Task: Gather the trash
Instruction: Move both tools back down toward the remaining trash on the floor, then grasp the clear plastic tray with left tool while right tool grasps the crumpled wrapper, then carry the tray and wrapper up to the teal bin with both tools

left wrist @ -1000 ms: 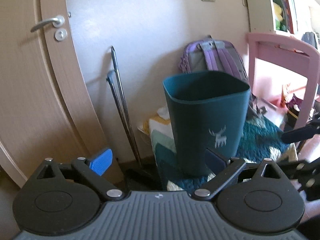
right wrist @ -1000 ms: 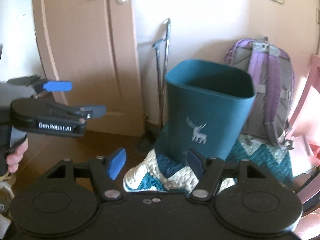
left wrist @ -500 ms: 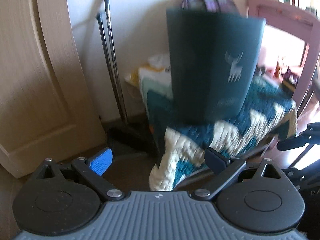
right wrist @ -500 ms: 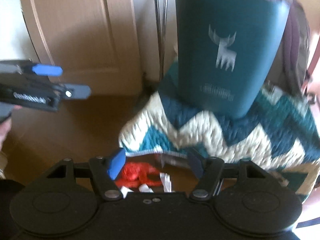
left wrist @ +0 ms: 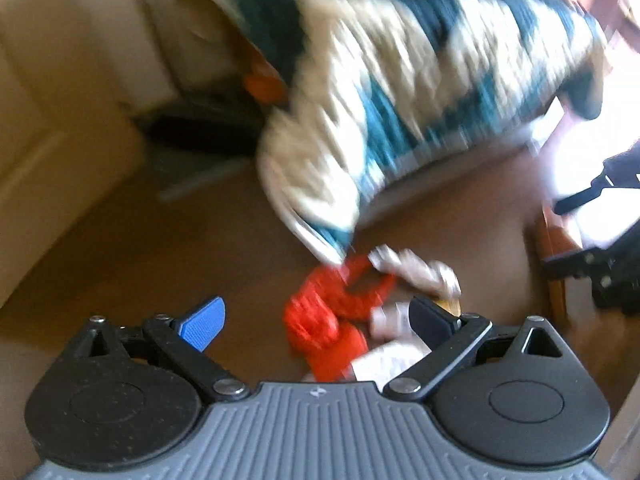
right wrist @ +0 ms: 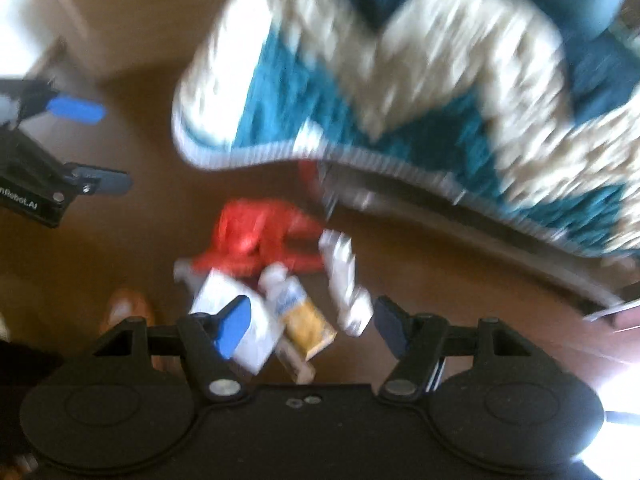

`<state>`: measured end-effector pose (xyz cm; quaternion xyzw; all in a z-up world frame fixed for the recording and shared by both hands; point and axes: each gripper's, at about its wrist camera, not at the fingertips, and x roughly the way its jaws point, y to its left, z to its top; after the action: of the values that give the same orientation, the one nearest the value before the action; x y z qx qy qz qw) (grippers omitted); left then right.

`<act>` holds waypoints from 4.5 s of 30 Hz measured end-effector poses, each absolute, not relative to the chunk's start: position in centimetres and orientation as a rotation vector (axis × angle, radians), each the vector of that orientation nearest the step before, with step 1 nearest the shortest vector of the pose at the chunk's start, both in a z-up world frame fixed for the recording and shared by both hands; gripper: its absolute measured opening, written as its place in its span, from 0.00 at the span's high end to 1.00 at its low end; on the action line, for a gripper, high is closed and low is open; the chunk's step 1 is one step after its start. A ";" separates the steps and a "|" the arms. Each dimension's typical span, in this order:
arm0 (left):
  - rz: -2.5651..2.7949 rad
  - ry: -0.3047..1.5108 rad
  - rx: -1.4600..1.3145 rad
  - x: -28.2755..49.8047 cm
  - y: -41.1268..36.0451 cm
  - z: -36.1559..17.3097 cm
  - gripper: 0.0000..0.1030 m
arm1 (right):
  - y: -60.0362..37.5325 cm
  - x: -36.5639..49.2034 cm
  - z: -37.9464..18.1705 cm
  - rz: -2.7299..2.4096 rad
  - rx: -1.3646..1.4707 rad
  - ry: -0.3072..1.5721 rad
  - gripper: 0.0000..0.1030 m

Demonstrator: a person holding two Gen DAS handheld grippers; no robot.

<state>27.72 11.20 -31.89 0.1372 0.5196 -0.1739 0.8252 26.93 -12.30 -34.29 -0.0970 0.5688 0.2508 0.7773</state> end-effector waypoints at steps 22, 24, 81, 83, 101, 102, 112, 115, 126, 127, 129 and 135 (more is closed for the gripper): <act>-0.817 1.488 0.706 16.9 6.3 -56.6 0.04 | -7.1 18.7 -54.9 0.888 -0.718 1.556 0.37; -0.803 1.507 0.677 17.2 6.5 -57.1 0.04 | -7.1 18.6 -55.7 0.894 -0.732 1.573 0.37; -0.274 0.843 0.384 20.6 0.5 -8.0 0.62 | -19.1 22.8 -5.5 0.363 -0.119 0.738 0.97; -0.249 0.811 0.345 21.3 0.4 -5.5 0.62 | -19.5 23.0 -3.0 0.351 -0.111 0.685 0.97; -0.199 0.527 0.192 32.3 -3.4 11.1 0.62 | -22.2 32.1 11.1 0.273 -0.066 0.371 0.97; -0.199 0.528 0.184 33.3 -3.5 11.2 0.62 | -22.4 33.3 10.9 0.269 -0.063 0.368 0.97; -0.176 0.589 0.142 42.0 -5.9 9.6 0.61 | -22.6 40.1 8.6 0.214 -0.034 0.419 0.97; -0.168 0.635 0.152 44.1 -6.4 7.9 0.61 | -22.8 41.5 7.2 0.222 -0.012 0.463 0.97; -0.183 0.783 0.154 47.9 -6.7 3.0 0.59 | -22.0 43.4 2.9 0.232 -0.078 0.574 0.89; -0.188 0.791 0.152 48.0 -6.7 2.8 0.59 | -22.0 43.4 2.8 0.234 -0.078 0.578 0.89; -0.192 0.804 0.156 48.0 -6.7 2.5 0.57 | -22.0 43.4 2.7 0.239 -0.076 0.581 0.85; -0.204 0.806 0.152 47.7 -6.6 2.3 0.29 | -22.5 43.1 2.8 0.255 -0.049 0.587 0.72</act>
<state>47.69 -6.60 2.30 0.0737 0.3911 -0.0989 0.9121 43.10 -22.49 2.81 -0.0239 0.2886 0.1254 0.9489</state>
